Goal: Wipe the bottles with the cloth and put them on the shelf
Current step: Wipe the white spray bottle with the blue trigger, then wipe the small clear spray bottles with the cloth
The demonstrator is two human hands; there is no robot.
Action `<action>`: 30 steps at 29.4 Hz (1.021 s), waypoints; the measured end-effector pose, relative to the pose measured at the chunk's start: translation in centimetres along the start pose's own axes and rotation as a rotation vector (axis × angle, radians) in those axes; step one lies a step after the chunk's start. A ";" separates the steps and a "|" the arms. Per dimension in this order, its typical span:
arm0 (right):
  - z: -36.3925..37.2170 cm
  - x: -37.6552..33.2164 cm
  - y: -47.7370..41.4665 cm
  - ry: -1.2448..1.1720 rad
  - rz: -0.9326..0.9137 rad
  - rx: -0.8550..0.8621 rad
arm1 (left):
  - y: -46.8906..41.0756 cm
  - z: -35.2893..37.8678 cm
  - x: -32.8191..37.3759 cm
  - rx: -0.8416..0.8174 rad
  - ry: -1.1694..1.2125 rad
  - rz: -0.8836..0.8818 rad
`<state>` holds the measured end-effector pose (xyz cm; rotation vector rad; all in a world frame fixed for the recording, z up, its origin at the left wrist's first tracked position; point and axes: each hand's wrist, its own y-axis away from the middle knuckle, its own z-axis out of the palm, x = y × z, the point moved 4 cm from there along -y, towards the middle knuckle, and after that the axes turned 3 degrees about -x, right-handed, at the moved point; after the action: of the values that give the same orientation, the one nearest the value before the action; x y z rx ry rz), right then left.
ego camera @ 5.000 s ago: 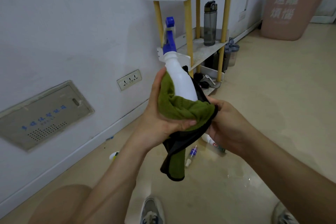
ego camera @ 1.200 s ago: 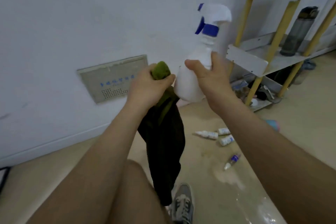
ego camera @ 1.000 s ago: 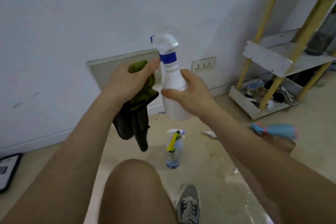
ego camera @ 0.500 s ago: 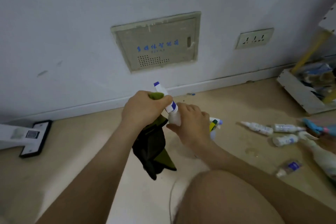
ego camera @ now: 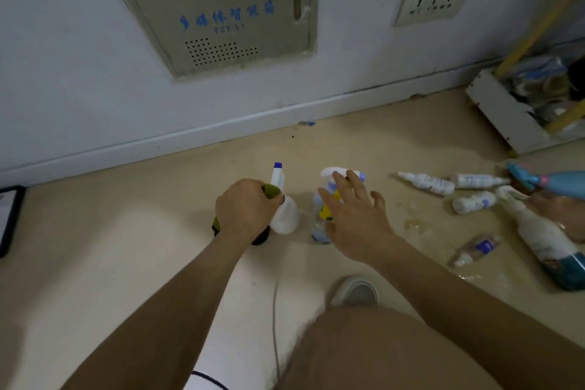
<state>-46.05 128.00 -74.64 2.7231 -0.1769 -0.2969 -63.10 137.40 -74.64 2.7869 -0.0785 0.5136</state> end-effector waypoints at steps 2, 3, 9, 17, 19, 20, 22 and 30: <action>0.4 0.3 0.3 -0.017 -0.005 -0.025 | -0.1 1.5 -0.5 -0.047 0.073 -0.024; 0.1 0.4 0.4 -0.058 0.003 -0.025 | -0.1 1.9 -0.6 -0.061 0.124 -0.032; -5.5 1.8 1.2 -0.744 0.097 0.096 | 1.6 -2.4 -0.1 0.029 0.418 -0.003; -13.2 -2.4 8.9 -1.208 -0.126 0.089 | 9.7 -17.1 6.3 0.068 0.839 0.220; -15.8 -3.1 11.5 -1.208 -0.189 0.120 | 12.2 -20.2 8.6 0.040 0.902 0.348; -17.0 -3.2 12.6 -1.226 -0.217 0.124 | 13.3 -21.5 9.8 0.008 0.938 0.420; -19.5 -3.1 15.3 -1.318 -0.295 0.131 | 15.9 -23.7 12.4 -0.066 0.997 0.556; -25.5 3.3 26.4 -0.975 -0.205 0.776 | 24.5 -24.9 22.3 -0.319 1.059 0.861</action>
<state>-39.08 112.72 -41.87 3.0235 -0.3203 -1.9482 -53.37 121.76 -37.59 1.7378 -0.9982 1.8614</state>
